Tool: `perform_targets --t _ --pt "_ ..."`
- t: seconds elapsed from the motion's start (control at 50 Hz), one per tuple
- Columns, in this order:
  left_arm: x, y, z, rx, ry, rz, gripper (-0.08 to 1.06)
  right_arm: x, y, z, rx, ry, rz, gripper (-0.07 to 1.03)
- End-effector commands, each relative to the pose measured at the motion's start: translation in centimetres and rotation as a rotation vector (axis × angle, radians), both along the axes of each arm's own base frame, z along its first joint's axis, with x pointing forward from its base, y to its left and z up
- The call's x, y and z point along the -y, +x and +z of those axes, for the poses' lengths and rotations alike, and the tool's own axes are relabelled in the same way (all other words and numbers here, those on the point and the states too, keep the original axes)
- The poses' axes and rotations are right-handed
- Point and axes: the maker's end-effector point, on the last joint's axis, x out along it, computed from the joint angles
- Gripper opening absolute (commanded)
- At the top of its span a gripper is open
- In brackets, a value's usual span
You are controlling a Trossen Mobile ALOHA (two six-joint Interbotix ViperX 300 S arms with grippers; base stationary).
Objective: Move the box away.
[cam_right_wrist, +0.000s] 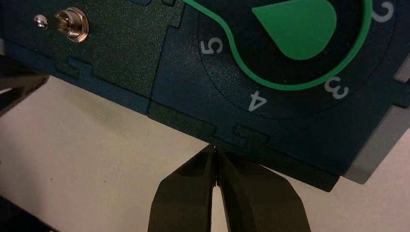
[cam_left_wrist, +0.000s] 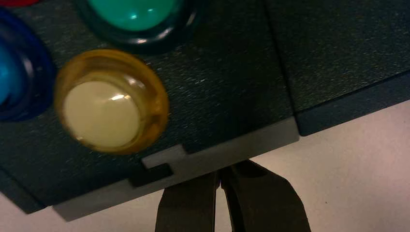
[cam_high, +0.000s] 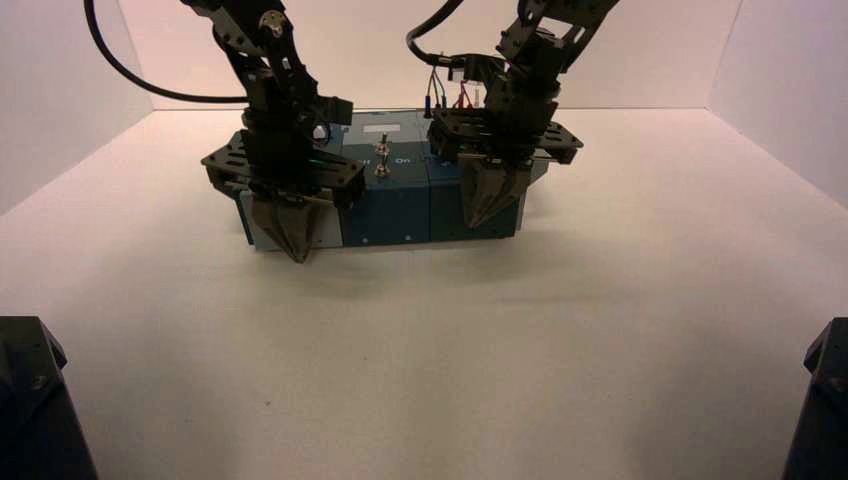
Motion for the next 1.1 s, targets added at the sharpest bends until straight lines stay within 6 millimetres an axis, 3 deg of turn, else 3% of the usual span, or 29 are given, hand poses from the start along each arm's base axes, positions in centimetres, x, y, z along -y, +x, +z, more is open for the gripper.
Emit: perform_targets --t 0.02,0.24,0.36,0.48,0.74,0.88,1.1 --pt "-0.4 2.0 0.9 0.046 -0.022 0.021 -0.03 -0.3 1.7 0.9 0.045 0.013 0.002 -0.02" --pt "-2.1 3.5 1.2 0.064 -0.027 0.04 -0.03 -0.4 2.3 0.2 0.053 -0.007 0.028 -0.02" --pt "-2.6 2.9 1.5 0.065 -0.027 0.042 -0.03 0.0 1.6 0.4 0.047 -0.011 0.03 -0.02" --pt "-2.9 2.1 2.8 0.101 -0.048 0.051 -0.03 0.4 1.0 1.9 0.075 0.004 0.031 -0.02" --pt "-3.8 0.0 8.4 0.27 -0.146 0.084 -0.03 1.7 -1.0 8.0 0.233 0.094 0.019 -0.02" --pt "-4.4 -1.3 11.8 0.397 -0.221 0.116 -0.03 2.6 -2.1 10.1 0.326 0.14 0.008 -0.02" --pt "-5.6 -3.8 15.4 0.548 -0.323 0.169 -0.03 3.5 -4.4 12.4 0.454 0.215 0.006 -0.02"
